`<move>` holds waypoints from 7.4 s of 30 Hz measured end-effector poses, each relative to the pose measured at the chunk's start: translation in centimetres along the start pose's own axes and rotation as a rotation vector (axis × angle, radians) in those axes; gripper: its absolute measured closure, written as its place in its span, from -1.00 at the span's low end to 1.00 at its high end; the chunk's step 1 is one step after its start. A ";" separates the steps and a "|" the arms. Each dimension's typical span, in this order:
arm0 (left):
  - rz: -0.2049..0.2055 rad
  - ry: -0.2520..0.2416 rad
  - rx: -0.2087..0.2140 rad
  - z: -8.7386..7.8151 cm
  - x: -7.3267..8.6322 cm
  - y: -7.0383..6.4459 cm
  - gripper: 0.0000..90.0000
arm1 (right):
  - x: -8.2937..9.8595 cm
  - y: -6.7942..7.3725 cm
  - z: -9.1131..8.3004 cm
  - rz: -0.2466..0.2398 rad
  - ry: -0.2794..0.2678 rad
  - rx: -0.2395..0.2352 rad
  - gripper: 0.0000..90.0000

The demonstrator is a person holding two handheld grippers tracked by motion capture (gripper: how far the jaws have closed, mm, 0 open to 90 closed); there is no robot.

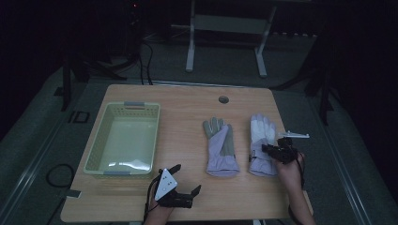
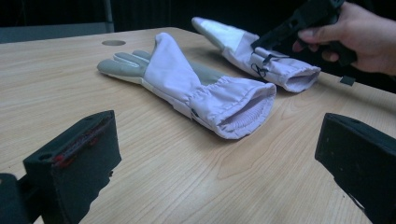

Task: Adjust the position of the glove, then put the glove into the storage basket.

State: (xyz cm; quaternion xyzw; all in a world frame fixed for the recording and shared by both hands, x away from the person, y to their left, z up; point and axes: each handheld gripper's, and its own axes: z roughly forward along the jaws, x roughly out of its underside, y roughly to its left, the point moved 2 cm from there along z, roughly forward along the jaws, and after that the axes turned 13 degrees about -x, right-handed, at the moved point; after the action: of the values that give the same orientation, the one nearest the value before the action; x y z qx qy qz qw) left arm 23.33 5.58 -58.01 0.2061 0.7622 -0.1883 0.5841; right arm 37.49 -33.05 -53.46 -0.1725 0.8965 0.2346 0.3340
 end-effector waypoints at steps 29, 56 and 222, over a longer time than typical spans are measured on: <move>-0.001 -0.005 -0.008 -0.2 0.1 -0.1 -1.00 | -6.1 7.2 -5.3 -0.026 -0.078 0.091 0.78; 0.010 -0.009 -0.014 -0.2 0.1 -0.2 -1.00 | -6.5 16.8 0.1 -0.096 0.007 -0.030 0.78; -0.156 0.511 0.005 15.5 -4.4 2.2 -0.40 | -1.5 5.8 8.6 -0.035 0.170 -0.343 -0.10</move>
State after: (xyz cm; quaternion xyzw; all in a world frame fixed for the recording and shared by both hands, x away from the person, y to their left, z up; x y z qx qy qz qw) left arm 38.18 -1.17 -57.65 0.1889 0.8982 -0.1762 0.3558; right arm 40.30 -23.41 -56.44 -0.2619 0.8652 0.3625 0.2267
